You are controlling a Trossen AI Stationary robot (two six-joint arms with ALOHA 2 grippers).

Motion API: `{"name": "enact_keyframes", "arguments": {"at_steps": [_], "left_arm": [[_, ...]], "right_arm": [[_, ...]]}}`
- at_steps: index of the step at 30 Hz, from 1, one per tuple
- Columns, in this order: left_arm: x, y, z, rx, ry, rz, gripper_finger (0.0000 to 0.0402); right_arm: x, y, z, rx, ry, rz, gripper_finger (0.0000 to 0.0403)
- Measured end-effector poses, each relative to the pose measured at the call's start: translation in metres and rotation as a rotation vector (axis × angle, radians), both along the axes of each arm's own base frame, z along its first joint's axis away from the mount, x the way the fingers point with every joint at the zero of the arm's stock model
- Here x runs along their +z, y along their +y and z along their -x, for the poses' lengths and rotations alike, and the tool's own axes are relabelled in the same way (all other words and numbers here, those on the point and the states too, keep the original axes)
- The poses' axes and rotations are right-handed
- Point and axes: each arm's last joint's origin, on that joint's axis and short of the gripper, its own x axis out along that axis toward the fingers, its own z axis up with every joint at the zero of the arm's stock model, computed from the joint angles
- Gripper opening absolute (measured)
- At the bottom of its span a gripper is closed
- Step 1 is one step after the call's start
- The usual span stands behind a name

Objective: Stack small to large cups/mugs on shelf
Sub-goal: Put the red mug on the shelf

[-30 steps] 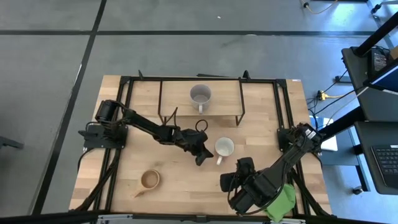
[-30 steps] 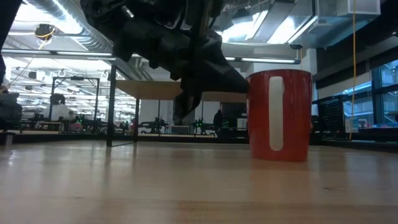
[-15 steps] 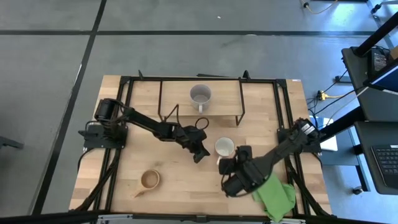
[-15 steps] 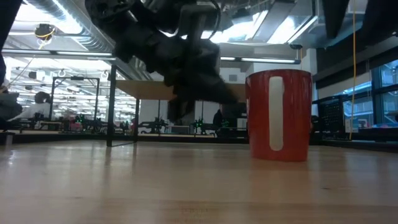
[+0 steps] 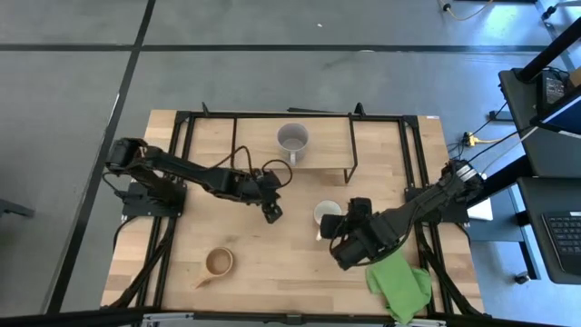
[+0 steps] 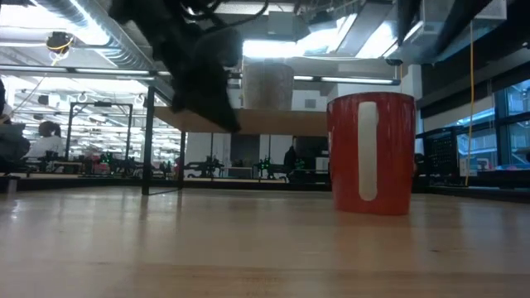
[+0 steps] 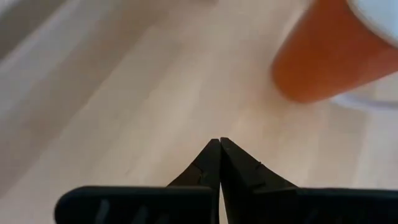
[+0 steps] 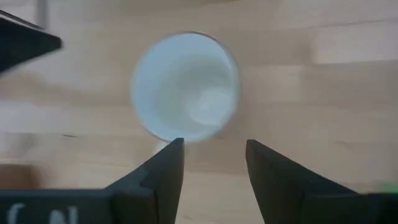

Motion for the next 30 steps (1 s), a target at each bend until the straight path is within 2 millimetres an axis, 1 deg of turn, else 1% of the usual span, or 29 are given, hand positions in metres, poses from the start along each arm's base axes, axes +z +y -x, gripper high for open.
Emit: {"name": "enact_keyframes", "arguments": {"at_steps": [2,5,8,11,14,17,22,30], "left_arm": [[0.004,-0.001,0.009,0.007,0.046,-0.027,0.0000],[0.008,-0.002,0.018,0.013,0.091,-0.049,0.0000],[0.009,-0.004,0.027,0.016,0.146,-0.048,0.0000],[0.008,-0.007,0.036,0.022,0.217,-0.035,0.0000],[0.005,-0.008,0.042,0.032,0.275,-0.027,0.0000],[0.004,-0.008,0.046,0.048,0.317,-0.030,0.0000],[0.003,-0.007,0.048,0.063,0.339,-0.036,0.0000],[0.003,-0.007,0.048,0.066,0.335,-0.034,0.0000]], "right_arm": [[-0.004,-0.007,0.001,-0.008,-0.067,-0.003,0.0173],[-0.009,-0.024,0.013,-0.017,-0.069,-0.037,0.0173],[-0.013,-0.037,0.029,-0.002,-0.060,-0.132,0.0173],[-0.014,-0.046,0.040,0.049,-0.114,-0.247,0.0173],[-0.020,-0.057,0.047,0.050,-0.125,-0.273,0.0173],[-0.026,-0.064,0.047,0.033,-0.117,-0.269,0.0173],[-0.038,-0.072,0.038,0.062,-0.155,-0.264,0.0173],[-0.047,-0.075,0.032,0.089,-0.104,-0.255,0.0173]]}}
